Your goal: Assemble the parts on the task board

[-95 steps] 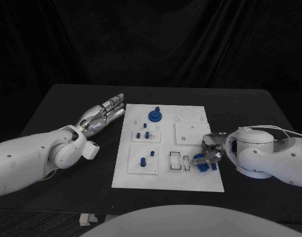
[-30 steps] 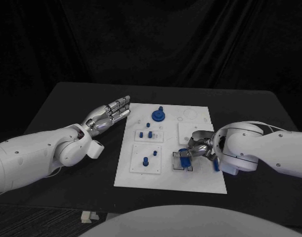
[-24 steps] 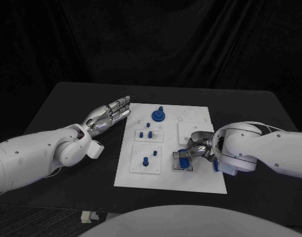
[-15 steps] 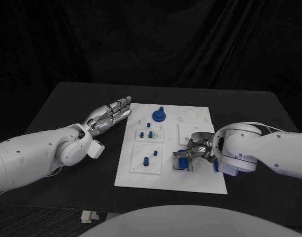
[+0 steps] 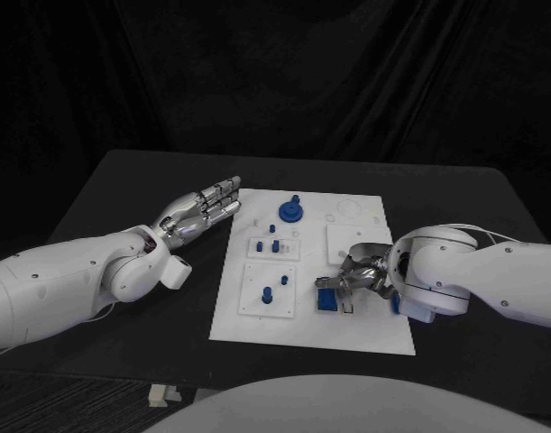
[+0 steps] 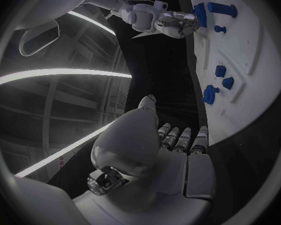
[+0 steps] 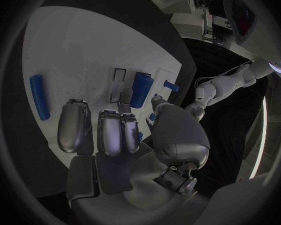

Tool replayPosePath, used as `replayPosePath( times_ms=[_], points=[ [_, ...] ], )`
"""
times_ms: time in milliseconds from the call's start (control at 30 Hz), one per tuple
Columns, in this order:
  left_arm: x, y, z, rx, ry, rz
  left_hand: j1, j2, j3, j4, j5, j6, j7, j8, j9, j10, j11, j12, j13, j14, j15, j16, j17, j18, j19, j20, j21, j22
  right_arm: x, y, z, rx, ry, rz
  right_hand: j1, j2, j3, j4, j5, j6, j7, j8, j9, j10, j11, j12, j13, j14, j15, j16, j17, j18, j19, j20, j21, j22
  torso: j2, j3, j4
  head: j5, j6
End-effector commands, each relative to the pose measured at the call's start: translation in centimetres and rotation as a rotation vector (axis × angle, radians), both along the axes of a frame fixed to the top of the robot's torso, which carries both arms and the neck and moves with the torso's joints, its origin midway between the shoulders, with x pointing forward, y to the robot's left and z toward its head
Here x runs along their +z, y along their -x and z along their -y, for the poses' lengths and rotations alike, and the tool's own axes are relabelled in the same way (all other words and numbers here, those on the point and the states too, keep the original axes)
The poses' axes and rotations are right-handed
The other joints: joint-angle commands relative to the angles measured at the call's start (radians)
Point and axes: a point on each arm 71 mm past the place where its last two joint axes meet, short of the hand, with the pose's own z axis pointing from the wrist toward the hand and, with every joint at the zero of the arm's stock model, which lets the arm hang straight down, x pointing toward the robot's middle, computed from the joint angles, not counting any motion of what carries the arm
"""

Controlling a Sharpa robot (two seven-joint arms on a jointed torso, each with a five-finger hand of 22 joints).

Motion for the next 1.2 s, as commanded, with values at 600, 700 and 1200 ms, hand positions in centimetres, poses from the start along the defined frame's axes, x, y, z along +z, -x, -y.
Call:
replayPosePath(
  times_ms=[600, 700, 1200],
  points=[
    [0.0, 0.1, 0.0, -0.008, 0.013, -0.008, 0.006, 0.001, 0.0, -0.005, 0.004, 0.001, 0.008, 0.003, 0.001, 0.002, -0.005, -0.003, -0.001, 0.0, 0.011, -0.007, -0.001, 0.008, -0.001, 0.007, 0.002, 0.002, 1.5, 0.5, 1.6, -0.006, -0.102, 0.155, 0.098, 0.005, -0.106, -0.036, 0.045, -0.026, 0.002, 0.036, 0.032, 0.102, 0.007, 0.003, 0.263, 0.078, 0.006, 0.015, 0.121, 0.014, 0.011, 0.005, 0.008, 0.182, 0.0, 0.0005, -0.0006, 0.007, 0.0],
    [0.0, 0.1, -0.1, -0.008, 0.012, -0.008, 0.006, 0.001, 0.0, -0.005, 0.004, 0.001, 0.008, 0.003, 0.001, 0.002, -0.005, -0.003, -0.001, 0.0, 0.011, -0.007, -0.001, 0.008, -0.001, 0.007, 0.002, 0.002, 1.7, 0.7, 1.7, 0.038, -0.081, 0.181, 0.154, -0.001, -0.12, -0.057, 0.048, -0.035, 0.002, 0.056, 0.047, 0.102, 0.007, 0.003, 0.263, 0.079, 0.006, 0.017, 0.125, 0.013, 0.013, 0.005, 0.011, 0.184, 0.0, 0.0001, -0.0014, 0.008, 0.0],
    [-0.1, 0.1, -0.2, -0.01, 0.012, -0.013, 0.005, 0.001, 0.0, -0.006, 0.004, 0.004, 0.015, 0.004, 0.002, 0.002, -0.007, -0.003, -0.001, 0.0, 0.014, -0.007, -0.001, 0.008, -0.001, 0.009, 0.002, 0.002, 0.7, 1.9, 1.2, 0.216, 0.034, 0.265, 0.236, -0.032, -0.189, -0.04, -0.017, -0.091, -0.007, 0.212, 0.18, 0.102, 0.0, 0.003, 0.263, 0.079, 0.001, 0.018, 0.129, 0.012, 0.015, 0.001, 0.011, 0.185, 0.001, -0.0001, -0.0054, 0.014, 0.0]
  ],
)
